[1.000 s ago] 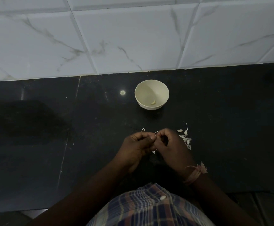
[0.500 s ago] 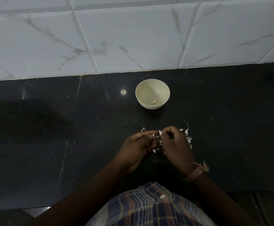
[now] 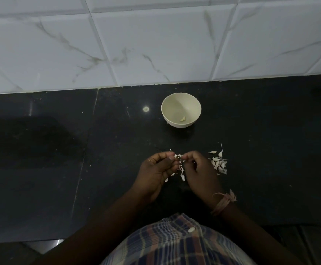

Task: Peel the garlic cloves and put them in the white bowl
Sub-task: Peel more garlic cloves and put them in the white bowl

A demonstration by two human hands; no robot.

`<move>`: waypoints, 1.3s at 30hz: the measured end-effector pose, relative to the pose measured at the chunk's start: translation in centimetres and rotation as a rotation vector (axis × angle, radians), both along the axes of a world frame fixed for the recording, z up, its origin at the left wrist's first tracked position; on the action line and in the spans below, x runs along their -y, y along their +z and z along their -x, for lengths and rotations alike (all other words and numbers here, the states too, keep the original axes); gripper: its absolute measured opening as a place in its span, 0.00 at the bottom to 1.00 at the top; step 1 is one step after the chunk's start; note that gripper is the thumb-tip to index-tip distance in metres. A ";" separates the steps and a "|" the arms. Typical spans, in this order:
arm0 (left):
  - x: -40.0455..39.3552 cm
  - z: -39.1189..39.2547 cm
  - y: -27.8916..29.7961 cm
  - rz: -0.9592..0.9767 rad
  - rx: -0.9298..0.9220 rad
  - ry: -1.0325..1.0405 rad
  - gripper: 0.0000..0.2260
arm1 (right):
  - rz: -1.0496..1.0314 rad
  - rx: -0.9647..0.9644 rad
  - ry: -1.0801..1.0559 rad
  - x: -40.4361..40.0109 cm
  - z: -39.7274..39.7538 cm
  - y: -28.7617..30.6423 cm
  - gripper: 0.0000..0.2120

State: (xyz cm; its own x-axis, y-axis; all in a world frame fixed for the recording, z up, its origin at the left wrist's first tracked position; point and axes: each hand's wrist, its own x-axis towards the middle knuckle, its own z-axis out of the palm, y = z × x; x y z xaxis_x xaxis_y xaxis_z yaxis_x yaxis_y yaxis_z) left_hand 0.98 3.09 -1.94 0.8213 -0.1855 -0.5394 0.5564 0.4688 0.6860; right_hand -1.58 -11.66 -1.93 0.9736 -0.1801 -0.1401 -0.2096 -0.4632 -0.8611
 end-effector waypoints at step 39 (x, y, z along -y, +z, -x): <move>0.7 -1.8 0.2 -0.128 0.063 -0.076 0.06 | -0.196 -0.009 -0.167 -0.5 -2.3 0.6 0.07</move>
State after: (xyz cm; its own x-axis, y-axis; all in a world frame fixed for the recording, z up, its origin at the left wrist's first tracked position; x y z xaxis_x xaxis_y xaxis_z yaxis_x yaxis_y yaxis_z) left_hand 2.74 2.35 -1.69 0.8407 -0.1813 -0.5103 0.5407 0.3340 0.7721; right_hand 0.76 -11.14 -1.35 0.9310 -0.3073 -0.1970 -0.2778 -0.2462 -0.9286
